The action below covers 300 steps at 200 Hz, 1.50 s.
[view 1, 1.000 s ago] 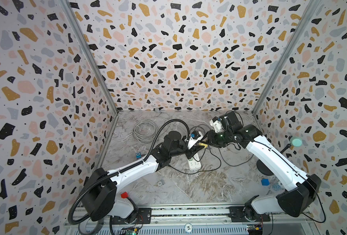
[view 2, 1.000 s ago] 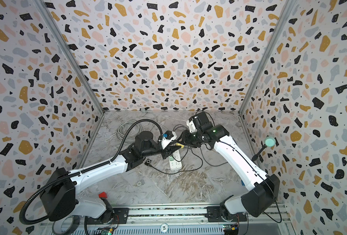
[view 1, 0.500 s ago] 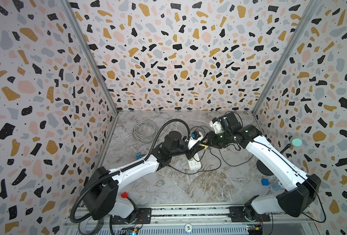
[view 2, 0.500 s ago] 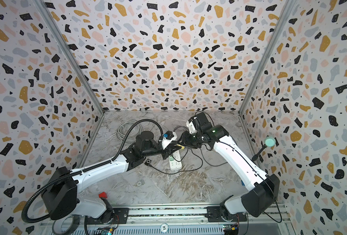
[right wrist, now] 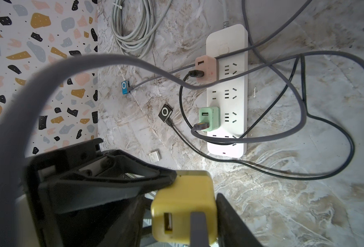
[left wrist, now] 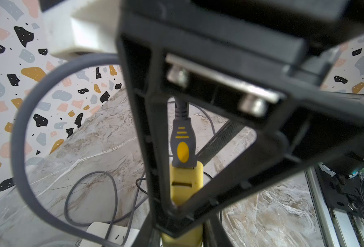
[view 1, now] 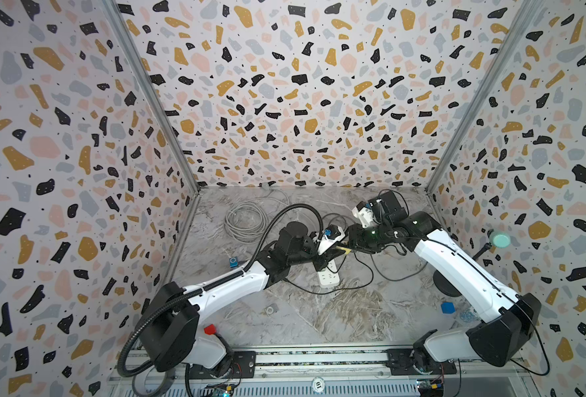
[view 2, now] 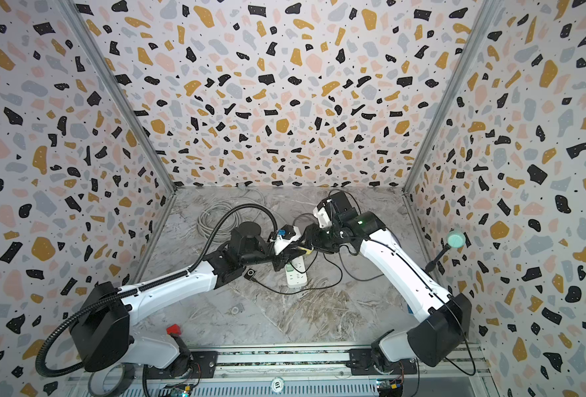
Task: Charge mp3
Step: Pick up the plug from the center of the board, then insert the plug into the socket.
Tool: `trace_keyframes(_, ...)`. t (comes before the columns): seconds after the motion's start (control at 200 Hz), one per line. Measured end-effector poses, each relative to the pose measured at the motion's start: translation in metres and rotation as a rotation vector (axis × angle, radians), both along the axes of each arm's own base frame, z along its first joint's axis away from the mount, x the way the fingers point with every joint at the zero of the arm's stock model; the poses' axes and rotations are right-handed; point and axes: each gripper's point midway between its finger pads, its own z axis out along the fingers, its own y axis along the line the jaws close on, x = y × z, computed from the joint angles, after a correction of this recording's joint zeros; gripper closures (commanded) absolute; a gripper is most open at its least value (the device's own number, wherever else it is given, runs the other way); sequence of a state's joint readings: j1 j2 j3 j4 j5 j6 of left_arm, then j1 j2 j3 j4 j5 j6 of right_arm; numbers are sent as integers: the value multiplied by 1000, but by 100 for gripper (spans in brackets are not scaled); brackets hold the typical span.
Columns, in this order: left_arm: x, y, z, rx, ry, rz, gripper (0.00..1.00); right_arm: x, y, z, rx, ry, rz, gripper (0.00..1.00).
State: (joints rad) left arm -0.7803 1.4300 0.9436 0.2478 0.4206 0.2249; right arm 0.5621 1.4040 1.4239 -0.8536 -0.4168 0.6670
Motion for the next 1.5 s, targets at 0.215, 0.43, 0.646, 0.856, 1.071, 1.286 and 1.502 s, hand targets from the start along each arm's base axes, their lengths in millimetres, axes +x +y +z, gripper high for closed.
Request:
trace_keyframes(0.215,1,2,-2,22,-18,7,100,-3,-1,-2,-5,12,8,48)
trace_keyframes(0.43,3,6,-5,51,-36,27,100,-5,0,-9,-18,24,32,55)
trace_keyframes(0.646,1,6,-12,80,-26,33,100,-6,3,-16,-34,28,60,79)
trace_keyframes(0.856,5,8,-13,79,-11,68,58,-2,3,-17,-44,10,61,96)
trace_keyframes(1.071,23,54,13,-59,148,313,35,4,-27,3,-209,-56,-45,98)
trace_keyframes(1.286,16,140,52,-318,275,629,10,-39,-20,9,-206,-147,97,97)
trace_keyframes(1.502,20,191,25,-348,371,883,9,-80,40,-23,-249,-137,431,97)
